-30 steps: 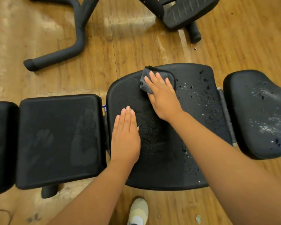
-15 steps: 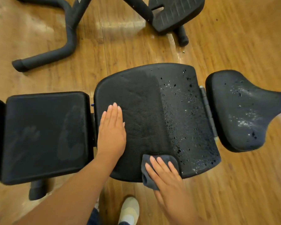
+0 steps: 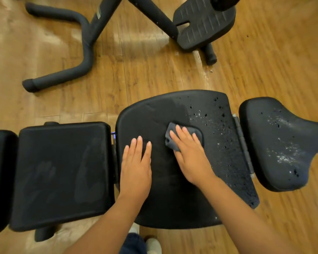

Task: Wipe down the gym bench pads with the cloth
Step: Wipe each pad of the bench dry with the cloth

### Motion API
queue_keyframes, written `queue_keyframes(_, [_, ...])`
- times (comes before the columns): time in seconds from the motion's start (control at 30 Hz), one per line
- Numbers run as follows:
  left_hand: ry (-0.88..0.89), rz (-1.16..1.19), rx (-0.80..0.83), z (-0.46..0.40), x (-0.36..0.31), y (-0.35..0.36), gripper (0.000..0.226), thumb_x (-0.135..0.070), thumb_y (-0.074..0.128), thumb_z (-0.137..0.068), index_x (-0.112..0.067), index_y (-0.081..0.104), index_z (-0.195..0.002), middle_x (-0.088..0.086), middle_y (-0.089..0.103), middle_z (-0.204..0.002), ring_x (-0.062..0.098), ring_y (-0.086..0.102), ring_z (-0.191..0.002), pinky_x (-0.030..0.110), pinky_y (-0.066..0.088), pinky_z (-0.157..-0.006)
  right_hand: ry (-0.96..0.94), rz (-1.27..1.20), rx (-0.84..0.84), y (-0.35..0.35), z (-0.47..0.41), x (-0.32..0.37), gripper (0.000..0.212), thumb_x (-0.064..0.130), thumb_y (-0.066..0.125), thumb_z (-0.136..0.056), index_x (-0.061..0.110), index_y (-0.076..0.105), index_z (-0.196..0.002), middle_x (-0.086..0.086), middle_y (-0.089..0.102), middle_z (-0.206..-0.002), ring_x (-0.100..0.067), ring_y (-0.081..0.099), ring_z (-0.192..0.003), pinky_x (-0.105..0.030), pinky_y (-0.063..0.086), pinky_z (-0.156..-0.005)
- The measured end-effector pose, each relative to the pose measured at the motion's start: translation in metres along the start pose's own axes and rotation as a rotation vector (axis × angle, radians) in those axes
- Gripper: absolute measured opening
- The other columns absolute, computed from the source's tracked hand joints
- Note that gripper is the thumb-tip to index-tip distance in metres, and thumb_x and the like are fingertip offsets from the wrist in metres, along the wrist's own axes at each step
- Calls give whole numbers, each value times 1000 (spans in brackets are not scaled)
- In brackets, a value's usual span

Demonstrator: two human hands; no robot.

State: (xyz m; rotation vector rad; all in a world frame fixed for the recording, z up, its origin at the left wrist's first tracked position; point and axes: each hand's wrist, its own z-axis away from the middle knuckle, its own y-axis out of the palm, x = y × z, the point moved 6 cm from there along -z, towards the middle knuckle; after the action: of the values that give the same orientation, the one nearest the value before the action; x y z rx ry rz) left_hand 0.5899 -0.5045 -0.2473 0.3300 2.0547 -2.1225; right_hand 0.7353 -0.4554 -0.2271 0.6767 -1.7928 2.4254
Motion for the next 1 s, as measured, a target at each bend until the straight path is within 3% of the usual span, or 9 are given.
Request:
queue_keyframes(0.1, [-11,-14,29,3,-1,0,53,-17,63,-84,-8,48,-134,19,44,-142,33,38,-133,48,29,-111,-2,23,-20,-14,-52,0,51,17,34,-99,20,20,-148,1,10,-157,-12,-1,-143,-32,-5,-115])
queue_keyframes(0.2, [4,-49,45,9,-2,1,53,-22,61,-86,-11,47,-136,17,43,-143,33,39,-133,48,24,-109,-5,38,-29,-25,-88,0,50,15,33,-99,18,20,-148,-2,9,-157,-17,0,-144,-35,-3,-115])
queue_keyframes(0.4, [-6,-94,42,10,-3,1,51,-23,56,-90,-13,44,-139,15,42,-144,32,38,-134,49,28,-109,-15,82,-55,-23,-103,0,52,17,33,-99,18,17,-148,-2,7,-157,-18,-1,-144,-38,-2,-116])
queue_keyframes(0.57, [2,-96,24,11,-3,2,45,-26,39,-96,-13,43,-139,16,41,-145,32,36,-135,51,33,-108,-58,97,-69,-3,-27,7,52,19,33,-94,16,26,-146,-5,18,-155,-21,11,-143,-42,6,-117])
queue_keyframes(0.67, [-3,-100,26,9,-4,2,49,-22,52,-90,-11,45,-137,18,42,-143,34,38,-134,53,34,-106,-99,149,-7,18,50,11,60,24,33,-82,16,35,-142,-4,28,-152,-20,20,-141,-43,15,-114])
queue_keyframes(0.77, [-6,-121,50,9,-5,3,56,-21,61,-85,-11,45,-137,18,42,-143,35,38,-133,51,30,-108,-132,119,108,51,128,9,70,28,38,-74,19,33,-143,1,16,-156,-16,11,-143,-39,15,-111])
queue_keyframes(0.83, [0,-121,55,9,-5,4,58,-20,62,-83,-10,44,-138,19,42,-143,36,38,-133,49,23,-107,-150,73,143,62,158,5,59,26,34,-83,24,31,-141,4,10,-157,-13,8,-143,-35,14,-111])
queue_keyframes(0.9, [8,-124,48,10,-5,5,59,-19,63,-82,-10,43,-138,20,42,-142,37,38,-133,49,21,-106,-158,73,151,60,163,2,50,30,22,-90,27,37,-138,5,16,-154,-11,9,-143,-33,13,-111])
queue_keyframes(1.0, [14,-120,36,10,-4,5,56,-20,57,-86,-11,41,-139,19,41,-144,36,35,-134,49,21,-107,-169,56,147,53,154,0,59,30,43,-78,28,39,-137,6,26,-150,-10,13,-142,-32,16,-111])
